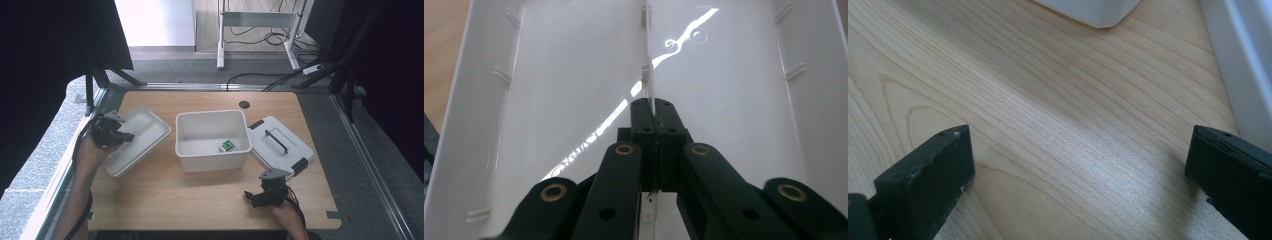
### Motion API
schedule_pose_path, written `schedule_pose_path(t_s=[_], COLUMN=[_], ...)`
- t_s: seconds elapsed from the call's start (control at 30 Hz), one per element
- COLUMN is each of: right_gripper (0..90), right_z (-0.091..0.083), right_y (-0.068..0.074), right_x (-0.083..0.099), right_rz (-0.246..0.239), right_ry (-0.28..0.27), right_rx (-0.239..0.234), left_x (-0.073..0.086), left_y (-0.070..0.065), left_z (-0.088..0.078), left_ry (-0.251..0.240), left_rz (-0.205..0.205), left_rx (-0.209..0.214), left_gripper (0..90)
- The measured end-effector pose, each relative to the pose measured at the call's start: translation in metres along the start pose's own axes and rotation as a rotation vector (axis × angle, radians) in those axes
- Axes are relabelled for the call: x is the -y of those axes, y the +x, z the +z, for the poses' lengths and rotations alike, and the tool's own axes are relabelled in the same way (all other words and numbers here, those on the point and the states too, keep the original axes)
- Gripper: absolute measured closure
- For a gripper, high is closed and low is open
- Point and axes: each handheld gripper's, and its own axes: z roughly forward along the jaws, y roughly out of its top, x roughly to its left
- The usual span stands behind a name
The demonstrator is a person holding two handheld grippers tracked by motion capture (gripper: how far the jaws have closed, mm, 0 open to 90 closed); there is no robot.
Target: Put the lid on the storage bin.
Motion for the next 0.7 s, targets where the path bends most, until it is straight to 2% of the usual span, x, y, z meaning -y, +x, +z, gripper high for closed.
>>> schedule_pose_path(t_s=[0.2, 0.33, 0.5, 0.53, 0.7], right_gripper=[0.0, 0.0, 0.0, 0.0, 0.0], right_z=[0.000, 0.000, 0.000, 0.000, 0.000], right_y=[0.000, 0.000, 0.000, 0.000, 0.000], right_x=[0.000, 0.000, 0.000, 0.000, 0.000], right_rz=[-0.003, -0.003, 0.000, 0.000, 0.003], right_ry=[-0.001, 0.000, -0.002, -0.004, -0.004], right_rx=[0.001, 0.001, 0.002, 0.003, 0.003], left_x=[-0.029, -0.050, -0.073, -0.079, -0.103], left_y=[-0.010, -0.019, -0.029, -0.031, -0.044], left_z=[-0.019, -0.024, -0.024, -0.024, -0.016], left_ry=[-0.019, -0.021, -0.032, -0.026, -0.035], left_rz=[0.103, 0.178, 0.257, 0.287, 0.344], left_rx=[0.060, 0.087, 0.133, 0.143, 0.178], left_gripper=[89.2, 89.3, 89.3, 89.3, 89.3])
